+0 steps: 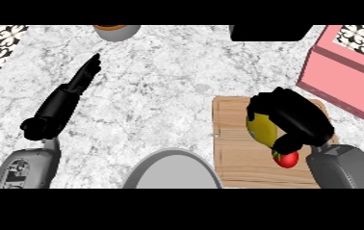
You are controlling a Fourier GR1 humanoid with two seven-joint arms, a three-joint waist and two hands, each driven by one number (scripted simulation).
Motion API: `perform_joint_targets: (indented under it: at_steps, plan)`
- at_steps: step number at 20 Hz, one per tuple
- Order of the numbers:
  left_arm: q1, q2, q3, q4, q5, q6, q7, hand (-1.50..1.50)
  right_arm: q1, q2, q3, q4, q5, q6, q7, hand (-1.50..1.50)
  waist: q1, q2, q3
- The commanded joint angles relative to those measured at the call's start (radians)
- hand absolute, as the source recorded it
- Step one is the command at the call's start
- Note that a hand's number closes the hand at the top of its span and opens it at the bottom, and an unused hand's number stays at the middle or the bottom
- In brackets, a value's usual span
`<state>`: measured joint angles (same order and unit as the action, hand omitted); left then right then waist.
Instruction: Pick the lemon from the cutting board and place it in the cardboard box
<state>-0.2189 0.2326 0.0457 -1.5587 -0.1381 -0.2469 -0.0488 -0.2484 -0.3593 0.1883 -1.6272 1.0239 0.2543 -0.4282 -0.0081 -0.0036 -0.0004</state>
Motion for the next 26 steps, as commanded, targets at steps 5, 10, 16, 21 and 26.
perform_joint_targets:
  at_steps: [5,10,16,21,26]
  plan:
    - [0.019,-0.004,0.013,0.042,-0.034,0.027,-0.056,0.00,-0.026,-0.009,-0.219,-0.290,-0.180,0.157,0.138,1.50,-0.008,0.000,-0.001]
    - [0.013,0.025,0.025,-0.006,0.013,-0.030,-0.005,0.00,-0.119,0.058,-0.428,-0.245,-0.308,0.185,0.347,1.50,-0.001,0.000,-0.001]
    - [0.030,-0.026,-0.027,-0.047,-0.021,-0.001,0.010,0.00,-0.315,-0.084,-0.618,0.032,-0.326,0.154,0.393,1.50,0.022,0.007,0.001]
    - [0.031,-0.024,-0.017,-0.064,-0.026,0.003,0.025,0.00,-0.405,-0.179,-0.672,0.274,-0.320,0.095,0.348,1.50,0.024,0.007,0.001]
    - [-0.044,-0.023,0.000,0.027,-0.031,0.006,-0.002,0.00,-0.443,-0.300,-0.587,0.553,-0.187,0.017,0.177,1.50,0.030,0.014,0.001]
